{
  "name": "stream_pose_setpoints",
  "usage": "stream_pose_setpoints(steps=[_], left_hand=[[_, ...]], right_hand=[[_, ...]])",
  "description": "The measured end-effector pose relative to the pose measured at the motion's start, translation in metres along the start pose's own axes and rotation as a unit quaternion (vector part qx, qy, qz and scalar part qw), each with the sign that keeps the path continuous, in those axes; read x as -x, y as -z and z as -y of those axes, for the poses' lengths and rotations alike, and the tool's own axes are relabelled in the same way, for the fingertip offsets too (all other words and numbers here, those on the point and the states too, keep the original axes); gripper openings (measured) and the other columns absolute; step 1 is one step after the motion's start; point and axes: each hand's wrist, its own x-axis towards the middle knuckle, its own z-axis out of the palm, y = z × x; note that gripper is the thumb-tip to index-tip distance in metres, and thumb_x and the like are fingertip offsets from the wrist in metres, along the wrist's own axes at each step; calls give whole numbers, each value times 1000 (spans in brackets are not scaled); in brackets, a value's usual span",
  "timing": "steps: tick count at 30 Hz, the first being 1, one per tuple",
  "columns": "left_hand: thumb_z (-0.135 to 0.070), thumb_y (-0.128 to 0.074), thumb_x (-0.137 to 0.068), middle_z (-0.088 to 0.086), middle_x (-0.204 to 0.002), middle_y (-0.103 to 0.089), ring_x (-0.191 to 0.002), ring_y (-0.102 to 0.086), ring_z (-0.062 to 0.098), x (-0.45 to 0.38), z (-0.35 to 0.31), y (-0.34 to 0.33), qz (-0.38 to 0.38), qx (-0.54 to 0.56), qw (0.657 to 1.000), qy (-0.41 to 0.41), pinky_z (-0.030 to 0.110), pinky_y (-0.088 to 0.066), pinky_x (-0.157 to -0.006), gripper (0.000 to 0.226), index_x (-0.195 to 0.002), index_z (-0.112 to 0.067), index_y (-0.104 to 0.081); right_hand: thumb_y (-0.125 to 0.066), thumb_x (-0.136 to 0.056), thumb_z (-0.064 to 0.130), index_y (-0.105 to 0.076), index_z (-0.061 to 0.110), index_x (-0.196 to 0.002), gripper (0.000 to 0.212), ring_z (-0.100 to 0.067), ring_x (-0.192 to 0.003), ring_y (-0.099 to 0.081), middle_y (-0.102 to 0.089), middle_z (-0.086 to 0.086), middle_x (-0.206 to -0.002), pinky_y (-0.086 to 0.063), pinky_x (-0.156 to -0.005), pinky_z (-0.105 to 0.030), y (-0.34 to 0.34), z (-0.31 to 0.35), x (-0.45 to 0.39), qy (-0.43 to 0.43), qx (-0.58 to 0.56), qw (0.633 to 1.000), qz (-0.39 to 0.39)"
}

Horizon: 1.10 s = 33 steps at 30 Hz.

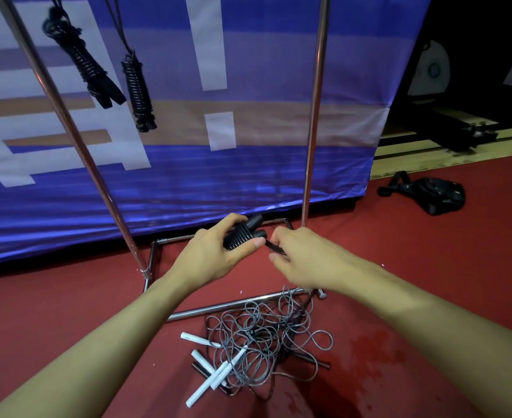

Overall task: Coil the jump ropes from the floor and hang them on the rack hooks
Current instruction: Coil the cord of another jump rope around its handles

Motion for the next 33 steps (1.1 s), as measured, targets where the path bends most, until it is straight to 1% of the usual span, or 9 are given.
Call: stream_pose_setpoints(steps=[5,8,12,16,20,23,26,29,33], left_hand=[[-81,-58,-80,-7,-75,-67,-67,-62,8,-1,-2,4,-4,5,1000,22,32,-53,-67,52,-116,-44,-54],[-81,-58,-79,-4,-72,-68,-59,-62,7,1,-2,5,-3,3,1000,23,33,-54,-64,51,-113,-43,-53],[-82,-60,-73,-1,-74,-70,-54,-65,8,4,-1,3,45,7,999,6,34,-56,-64,58,-112,-40,-51],[-75,-66,-77,5,-81,-72,-55,-68,14,5,-4,3,129,28,991,-9,33,-58,-61,59,-118,-34,-54],[-77,-58,-85,2,-86,-71,-68,-65,14,7,-9,9,143,-29,988,-43,38,-56,-71,53,-120,-38,-52],[-75,-63,-84,-1,-84,-70,-65,-64,9,9,-11,14,158,-8,986,-57,29,-55,-65,49,-116,-39,-53],[-73,-74,-77,-6,-81,-69,-66,-62,5,11,-13,16,145,-10,986,-83,18,-46,-62,55,-116,-38,-56],[-68,-77,-79,-11,-73,-66,-62,-59,2,14,-17,14,109,-17,988,-111,13,-40,-59,48,-110,-34,-63],[-81,-67,-75,-13,-66,-64,-57,-56,3,14,-23,13,74,-73,989,-110,24,-46,-59,50,-105,-41,-64]], right_hand=[[-43,-107,35,-43,16,-118,22,-42,-95,-64,-63,-12,-101,-36,-68,-40,7,11,4,33,135,988,-68],[-38,-109,42,-49,21,-118,25,-35,-96,-67,-66,-1,-112,-28,-65,-38,8,10,5,102,217,963,-121],[-56,-99,45,-60,27,-95,19,-18,-71,-68,-61,8,-86,-19,-52,-31,12,-1,6,199,268,932,-144],[-45,-101,52,-59,30,-102,27,-18,-81,-67,-61,10,-95,-30,-54,-31,21,-10,3,253,245,931,-92],[-44,-98,55,-62,27,-101,34,-16,-78,-63,-59,9,-95,-39,-56,-33,32,-15,1,263,198,941,-83],[-43,-98,57,-63,27,-101,36,-12,-79,-58,-56,10,-98,-44,-60,-32,36,-18,-1,260,154,950,-76],[-47,-97,58,-63,27,-97,35,-4,-75,-47,-56,11,-98,-45,-62,-32,38,-18,-1,255,102,959,-75],[-49,-98,57,-62,27,-93,34,-3,-72,-42,-54,11,-96,-42,-58,-32,33,-10,0,270,121,953,-70],[-43,-96,62,-63,27,-91,40,-12,-74,-57,-51,12,-92,-36,-57,-30,35,-3,1,261,160,949,-76]])
